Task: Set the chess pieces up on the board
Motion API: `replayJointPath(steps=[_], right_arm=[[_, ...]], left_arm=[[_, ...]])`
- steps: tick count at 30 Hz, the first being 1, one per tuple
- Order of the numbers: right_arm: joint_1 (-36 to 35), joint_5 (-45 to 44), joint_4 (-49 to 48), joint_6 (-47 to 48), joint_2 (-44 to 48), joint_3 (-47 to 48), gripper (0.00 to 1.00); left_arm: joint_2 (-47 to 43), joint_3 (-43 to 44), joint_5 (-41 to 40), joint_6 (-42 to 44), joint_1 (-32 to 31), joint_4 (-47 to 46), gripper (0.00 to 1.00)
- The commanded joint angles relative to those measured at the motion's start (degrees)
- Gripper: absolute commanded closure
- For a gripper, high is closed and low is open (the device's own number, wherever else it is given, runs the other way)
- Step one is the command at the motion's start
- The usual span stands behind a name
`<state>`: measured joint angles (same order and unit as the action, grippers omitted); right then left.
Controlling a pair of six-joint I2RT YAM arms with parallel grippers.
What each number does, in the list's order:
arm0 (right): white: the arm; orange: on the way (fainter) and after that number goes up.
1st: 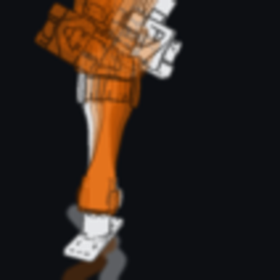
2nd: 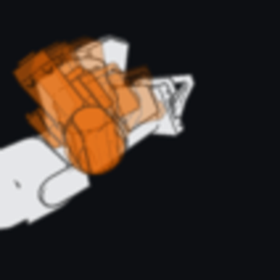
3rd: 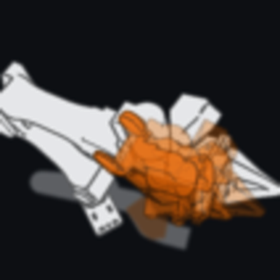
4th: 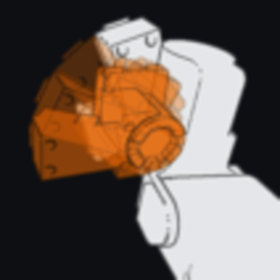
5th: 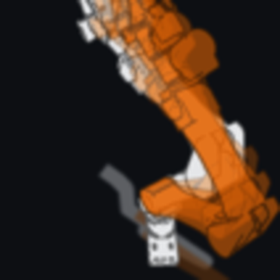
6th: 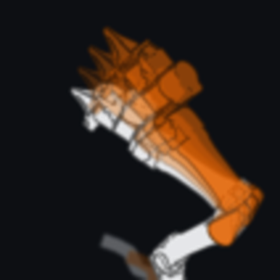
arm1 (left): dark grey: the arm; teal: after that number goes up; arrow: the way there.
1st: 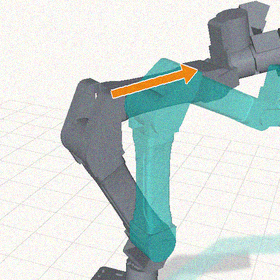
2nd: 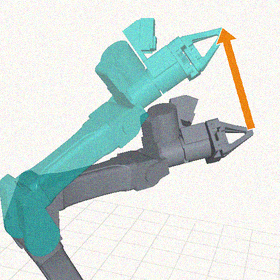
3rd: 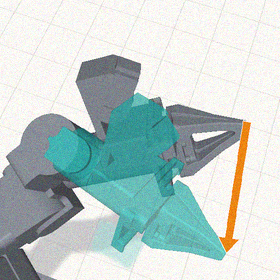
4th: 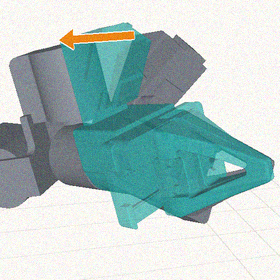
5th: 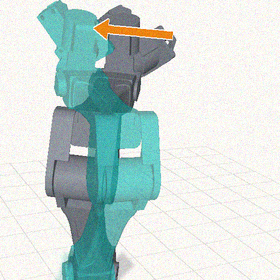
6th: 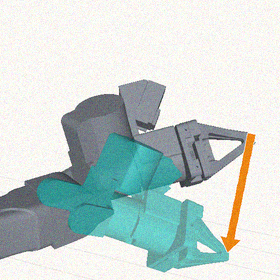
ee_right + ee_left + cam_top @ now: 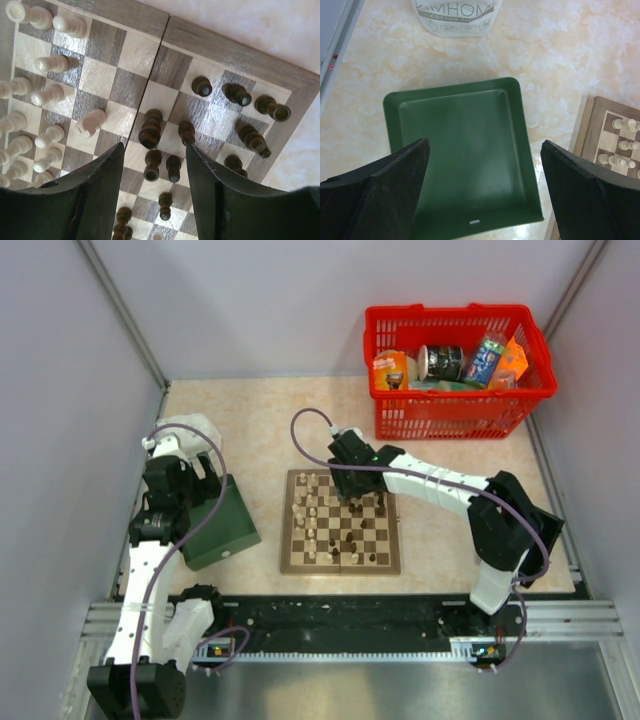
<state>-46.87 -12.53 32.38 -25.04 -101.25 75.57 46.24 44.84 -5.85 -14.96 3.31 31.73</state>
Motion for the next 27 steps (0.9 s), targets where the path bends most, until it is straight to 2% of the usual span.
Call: replayJointPath(steps=[1, 9, 20, 25, 27], right_arm=[[-0.5, -0.1, -1.6, 1.4, -1.8, 4.1, 0.48], [-0.5, 0.8, -2.3, 1.7, -3.6, 4.7, 0.58], [-0.5, 0.6, -2.7, 1.7, -4.4, 5.1, 0.60], [-0.5, 0.5, -2.7, 1.8, -4.2, 5.2, 0.72], [-0.5, 0.5, -2.6, 1.7, -4.0, 5.3, 0.74]], left_arm=[[-0.8, -0.1, -0.2, 0.4, 0.0, -1.0, 0.02], [-0.6, -0.1, -0.4, 0.5, 0.0, -1.0, 0.02], [-0.4, 0.0, -0.6, 0.5, 0.0, -1.0, 0.02], [-0.4, 0.0, -0.3, 0.5, -0.1, -1.0, 0.02], [-0.4, 0.0, -0.2, 0.5, 0.0, -1.0, 0.02]])
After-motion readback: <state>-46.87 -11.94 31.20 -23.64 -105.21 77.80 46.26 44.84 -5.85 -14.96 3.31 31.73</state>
